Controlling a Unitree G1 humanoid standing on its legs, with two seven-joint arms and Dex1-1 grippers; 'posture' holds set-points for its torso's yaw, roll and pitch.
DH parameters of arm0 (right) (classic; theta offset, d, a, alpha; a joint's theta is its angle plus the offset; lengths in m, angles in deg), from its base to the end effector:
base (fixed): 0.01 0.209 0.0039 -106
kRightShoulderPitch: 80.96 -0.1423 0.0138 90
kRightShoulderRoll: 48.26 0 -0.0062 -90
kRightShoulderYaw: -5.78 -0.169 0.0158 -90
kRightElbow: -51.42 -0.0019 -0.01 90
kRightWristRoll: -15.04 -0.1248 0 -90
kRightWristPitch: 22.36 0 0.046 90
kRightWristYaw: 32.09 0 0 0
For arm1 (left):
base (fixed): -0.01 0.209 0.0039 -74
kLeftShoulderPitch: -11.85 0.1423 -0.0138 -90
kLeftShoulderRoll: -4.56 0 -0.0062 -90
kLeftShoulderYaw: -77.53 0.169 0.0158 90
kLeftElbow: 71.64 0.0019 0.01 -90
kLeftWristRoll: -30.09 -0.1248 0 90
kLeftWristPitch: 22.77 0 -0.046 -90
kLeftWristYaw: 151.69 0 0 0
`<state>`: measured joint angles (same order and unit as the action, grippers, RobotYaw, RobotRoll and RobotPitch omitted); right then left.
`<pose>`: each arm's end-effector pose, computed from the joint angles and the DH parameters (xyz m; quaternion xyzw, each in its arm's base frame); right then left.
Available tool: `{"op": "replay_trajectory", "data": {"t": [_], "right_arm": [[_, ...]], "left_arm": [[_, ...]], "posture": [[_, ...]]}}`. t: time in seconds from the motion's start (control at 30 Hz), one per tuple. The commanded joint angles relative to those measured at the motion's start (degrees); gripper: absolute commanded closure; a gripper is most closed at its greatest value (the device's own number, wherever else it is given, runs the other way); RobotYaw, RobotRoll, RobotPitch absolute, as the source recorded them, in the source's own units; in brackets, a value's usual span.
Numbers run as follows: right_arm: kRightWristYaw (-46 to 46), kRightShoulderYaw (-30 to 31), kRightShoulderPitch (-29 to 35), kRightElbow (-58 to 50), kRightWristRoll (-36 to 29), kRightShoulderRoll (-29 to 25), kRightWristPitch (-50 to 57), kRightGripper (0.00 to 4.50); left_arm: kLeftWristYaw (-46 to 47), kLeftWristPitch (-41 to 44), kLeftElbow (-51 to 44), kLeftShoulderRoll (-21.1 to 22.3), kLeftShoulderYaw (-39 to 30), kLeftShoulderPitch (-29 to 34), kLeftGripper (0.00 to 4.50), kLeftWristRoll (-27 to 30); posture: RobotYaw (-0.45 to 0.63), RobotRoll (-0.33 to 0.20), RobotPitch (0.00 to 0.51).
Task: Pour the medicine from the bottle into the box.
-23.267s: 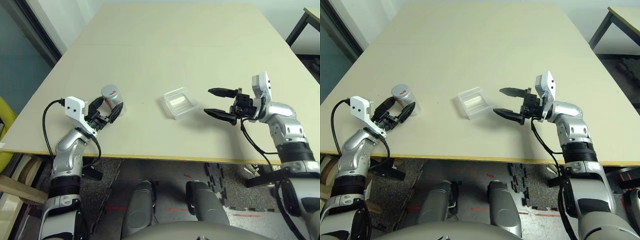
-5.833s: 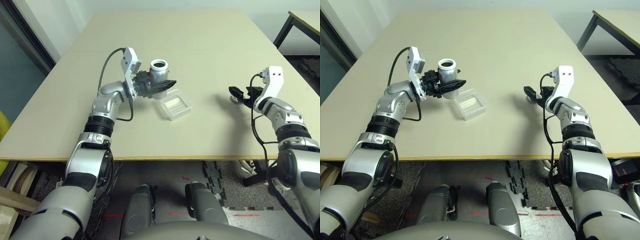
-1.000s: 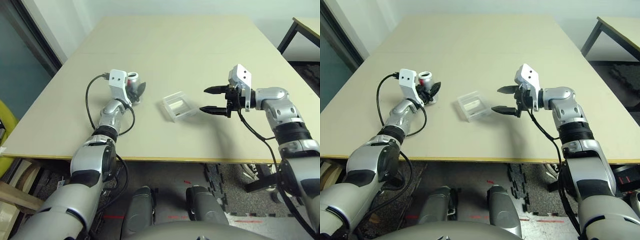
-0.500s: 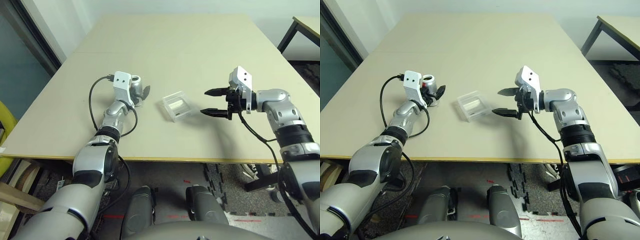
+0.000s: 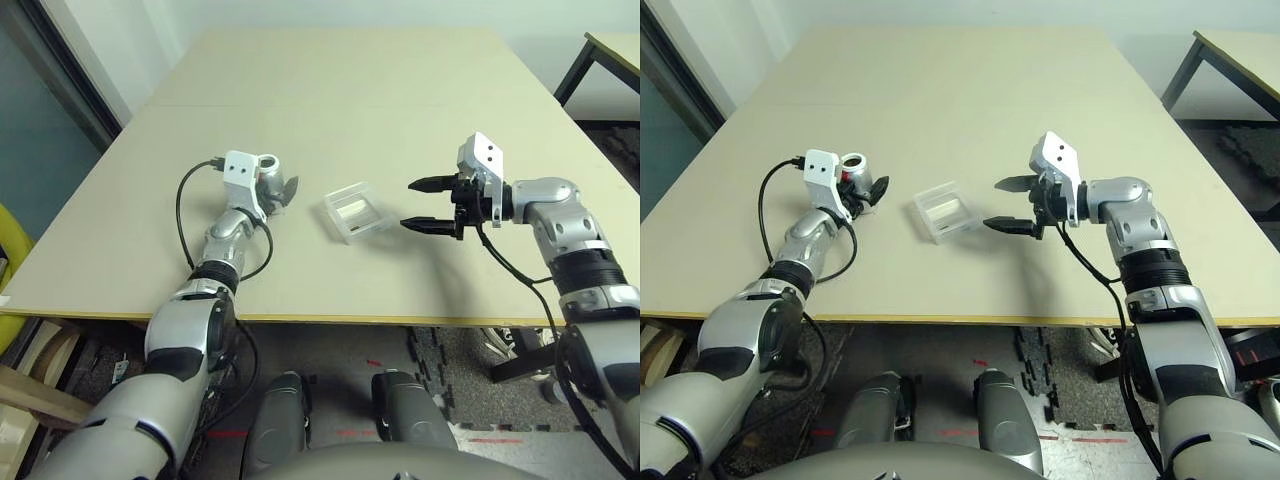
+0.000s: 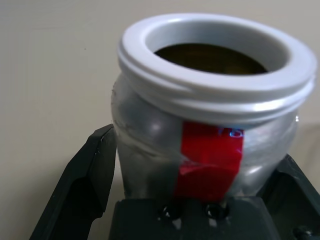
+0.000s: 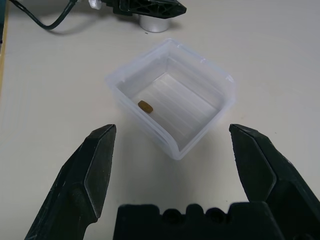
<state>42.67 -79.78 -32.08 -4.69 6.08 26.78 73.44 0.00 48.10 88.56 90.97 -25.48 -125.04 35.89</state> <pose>0.3014 -0.2329 0.1569 -0.1574 0.0988 0.5606 0.8070 0.3036 0.1921 0.0788 -0.0206 0.0248 -0.1722 0.9845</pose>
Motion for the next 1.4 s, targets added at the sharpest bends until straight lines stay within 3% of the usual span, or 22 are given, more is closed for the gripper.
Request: {"op": "replay_trajectory", "data": {"t": [0.03,0.5,1.03,1.2,1.4], "right_arm": [[0.0,0.5,-0.5,0.8,0.2,0.2,-0.7,0.00],[-0.3,0.5,-0.3,1.9,0.3,0.7,-1.6,0.00],[-1.2,-0.4,-0.3,3.1,-0.2,0.6,-2.3,0.00],[-7.0,-4.8,-0.7,4.1,-3.1,1.5,1.0,0.00],[-15.3,-11.6,-0.3,5.4,-6.9,1.6,5.9,0.00]], "left_arm": [[-0.9,-0.4,-2.5,-0.3,-0.2,1.5,0.07,1.2],[-3.5,4.4,-19.3,-1.0,1.5,11.8,0.07,4.0],[-0.9,23.3,-58.0,1.8,1.7,32.0,0.07,9.2],[-0.2,28.6,-65.3,4.9,-0.9,35.1,0.07,12.3],[0.4,32.1,-67.4,9.2,-6.1,35.6,0.07,16.0]], "posture": [[-0.18,0.000,0.068],[-0.16,0.000,0.082],[-0.15,0.000,0.085],[-0.13,0.000,0.086],[-0.11,0.000,0.087]]}}
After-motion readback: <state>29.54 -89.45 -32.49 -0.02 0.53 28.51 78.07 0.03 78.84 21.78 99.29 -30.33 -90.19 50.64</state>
